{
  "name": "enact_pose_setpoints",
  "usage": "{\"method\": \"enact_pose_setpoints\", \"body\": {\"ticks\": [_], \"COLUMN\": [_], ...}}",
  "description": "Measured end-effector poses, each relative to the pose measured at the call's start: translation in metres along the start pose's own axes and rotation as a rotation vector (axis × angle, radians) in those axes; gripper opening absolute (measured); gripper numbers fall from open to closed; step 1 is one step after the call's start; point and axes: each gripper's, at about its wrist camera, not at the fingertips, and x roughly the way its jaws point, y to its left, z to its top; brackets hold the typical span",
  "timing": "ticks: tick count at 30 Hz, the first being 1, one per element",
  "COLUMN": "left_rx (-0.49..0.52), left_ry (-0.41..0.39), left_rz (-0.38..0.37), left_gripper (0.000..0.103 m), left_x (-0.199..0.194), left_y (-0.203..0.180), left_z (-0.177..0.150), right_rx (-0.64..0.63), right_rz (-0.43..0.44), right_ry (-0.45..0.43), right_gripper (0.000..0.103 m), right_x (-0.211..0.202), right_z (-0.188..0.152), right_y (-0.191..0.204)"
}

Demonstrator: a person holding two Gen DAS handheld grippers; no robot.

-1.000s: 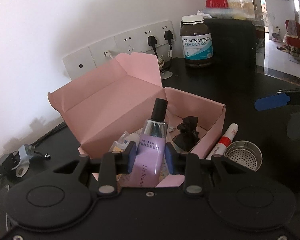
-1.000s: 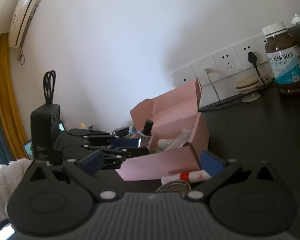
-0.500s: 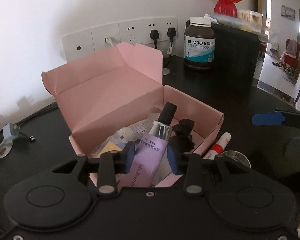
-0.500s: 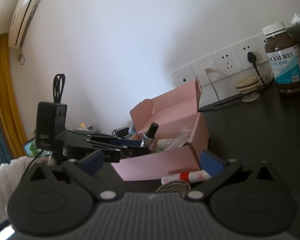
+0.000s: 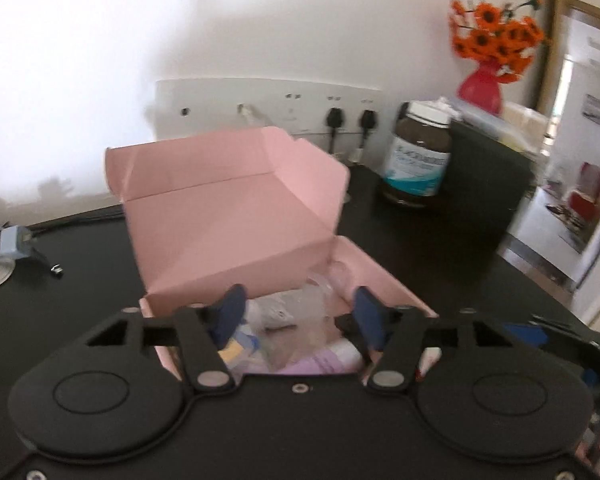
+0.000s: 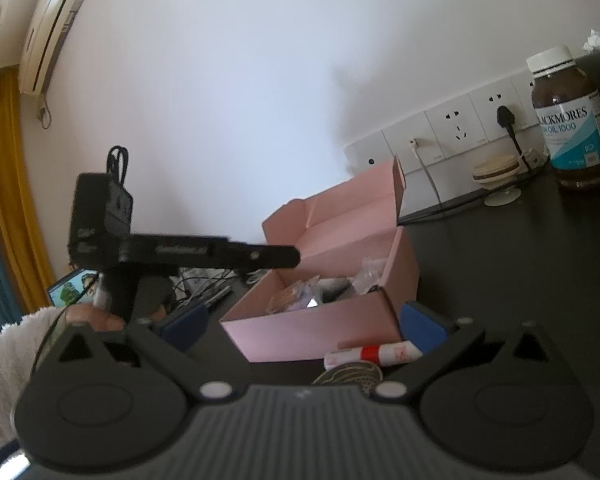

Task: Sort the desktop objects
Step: 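Open the left gripper to release the lavender tube into the box, then withdraw the left tool up and away from the pink box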

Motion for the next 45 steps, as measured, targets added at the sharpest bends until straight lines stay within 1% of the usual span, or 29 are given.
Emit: {"method": "enact_pose_setpoints", "body": {"ticks": [1, 3, 7, 9, 12, 16, 19, 21, 22, 23, 24, 26, 29, 31, 33, 35, 39, 43, 45], "left_rx": [0.004, 0.028, 0.096, 0.113, 0.102, 0.115, 0.121, 0.122, 0.121, 0.118, 0.116, 0.111, 0.122, 0.129, 0.117, 0.104, 0.110, 0.083, 0.086], "left_ry": [0.012, 0.042, 0.089, 0.096, 0.095, 0.079, 0.020, -0.038, -0.070, -0.089, -0.107, -0.134, -0.165, -0.184, -0.190, -0.198, -0.215, -0.220, -0.224], "left_rz": [0.021, 0.041, 0.046, 0.056, 0.056, 0.068, 0.085, 0.105, 0.117, 0.122, 0.126, 0.136, 0.152, 0.172, 0.172, 0.171, 0.181, 0.169, 0.181], "left_gripper": [0.036, 0.028, 0.029, 0.028, 0.027, 0.028, 0.045, 0.069, 0.073, 0.080, 0.084, 0.088, 0.099, 0.101, 0.103, 0.103, 0.103, 0.103, 0.103], "left_x": [0.004, 0.014, 0.024, 0.026, 0.025, 0.021, 0.011, 0.002, -0.003, -0.008, -0.012, -0.020, -0.032, -0.039, -0.045, -0.054, -0.068, -0.082, -0.087], "left_y": [-0.002, -0.008, -0.020, -0.023, -0.021, -0.023, -0.026, -0.028, -0.028, -0.029, -0.029, -0.030, -0.031, -0.031, -0.029, -0.025, -0.020, -0.012, -0.010], "left_z": [0.000, -0.002, -0.013, -0.019, -0.021, -0.023, -0.023, -0.023, -0.023, -0.023, -0.023, -0.023, -0.028, -0.032, -0.037, -0.044, -0.059, -0.076, -0.085], "right_rx": [0.000, 0.000, 0.000, 0.000, -0.001, -0.001, 0.000, 0.003, 0.005, 0.008, 0.011, 0.019, 0.029, 0.035, 0.042, 0.046, 0.057, 0.068, 0.073], "right_rz": [0.000, 0.001, 0.001, 0.003, 0.003, 0.004, 0.004, 0.003, 0.002, 0.001, 0.001, 0.000, -0.001, -0.004, -0.007, -0.011, -0.019, -0.021, -0.023], "right_ry": [-0.001, -0.002, -0.001, 0.000, 0.002, 0.001, 0.002, 0.005, 0.006, 0.008, 0.009, 0.010, 0.014, 0.016, 0.016, 0.016, 0.019, 0.023, 0.026], "right_gripper": [0.102, 0.102, 0.102, 0.102, 0.102, 0.102, 0.102, 0.102, 0.102, 0.102, 0.102, 0.102, 0.102, 0.102, 0.102, 0.102, 0.102, 0.102, 0.102], "right_x": [0.000, 0.000, 0.000, 0.000, 0.001, 0.001, 0.001, 0.001, 0.002, 0.002, 0.002, 0.003, 0.004, 0.004, 0.004, 0.004, 0.005, 0.005, 0.005], "right_z": [0.000, 0.000, 0.000, 0.000, 0.000, 0.000, 0.000, 0.001, 0.001, 0.001, 0.001, 0.001, 0.002, 0.002, 0.002, 0.002, 0.002, 0.001, 0.001], "right_y": [0.000, 0.000, 0.000, 0.000, 0.001, 0.001, 0.001, 0.001, 0.001, 0.001, 0.000, -0.001, -0.002, -0.003, -0.004, -0.004, -0.005, -0.007, -0.008]}}
